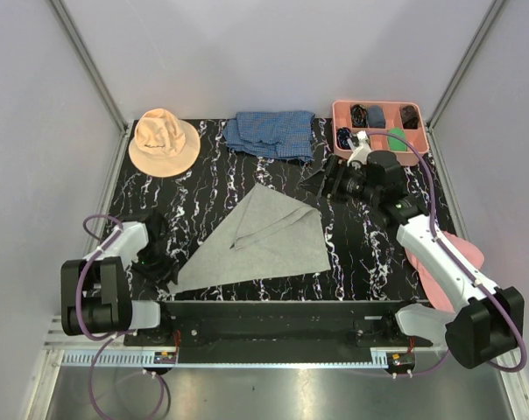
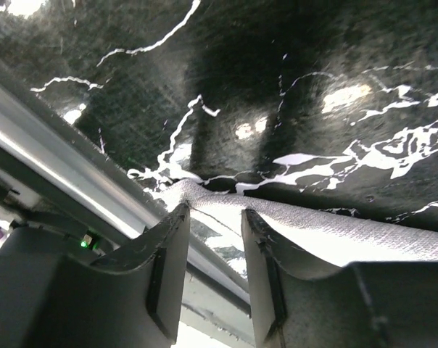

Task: Fold the napkin, place the utensils inside, and roll it up
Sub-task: Fold the napkin

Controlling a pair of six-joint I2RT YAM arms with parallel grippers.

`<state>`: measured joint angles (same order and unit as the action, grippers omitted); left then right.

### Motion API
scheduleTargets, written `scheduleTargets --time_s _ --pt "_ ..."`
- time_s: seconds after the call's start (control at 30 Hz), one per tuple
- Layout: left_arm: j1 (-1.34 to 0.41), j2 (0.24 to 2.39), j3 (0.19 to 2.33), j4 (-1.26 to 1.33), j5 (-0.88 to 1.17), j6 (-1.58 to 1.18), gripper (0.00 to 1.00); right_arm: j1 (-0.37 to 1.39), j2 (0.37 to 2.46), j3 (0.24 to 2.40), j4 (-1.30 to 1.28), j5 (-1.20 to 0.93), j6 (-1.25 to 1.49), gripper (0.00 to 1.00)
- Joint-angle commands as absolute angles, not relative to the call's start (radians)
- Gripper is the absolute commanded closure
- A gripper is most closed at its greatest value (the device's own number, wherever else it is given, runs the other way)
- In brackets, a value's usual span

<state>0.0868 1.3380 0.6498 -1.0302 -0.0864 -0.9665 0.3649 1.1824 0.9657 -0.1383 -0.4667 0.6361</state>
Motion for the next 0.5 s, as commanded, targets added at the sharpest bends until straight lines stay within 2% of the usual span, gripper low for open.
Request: scheduleTargets --time_s 0.0,0.3,0.47 --pt "0.091 1.304 0.627 -0.986 -0.121 -0.992 0.63 0.353 1.147 0.988 -0.094 -0.499 0.647 0.20" --pt "0.035 1.302 0.606 -0.943 -0.201 -1.028 0.59 0.345 1.138 0.983 -0.084 -0.500 0.666 0.20" --pt "0.022 1.315 0.617 -0.939 -0.221 -1.011 0.68 0.341 1.135 0.982 -0.069 -0.509 0.684 0.20"
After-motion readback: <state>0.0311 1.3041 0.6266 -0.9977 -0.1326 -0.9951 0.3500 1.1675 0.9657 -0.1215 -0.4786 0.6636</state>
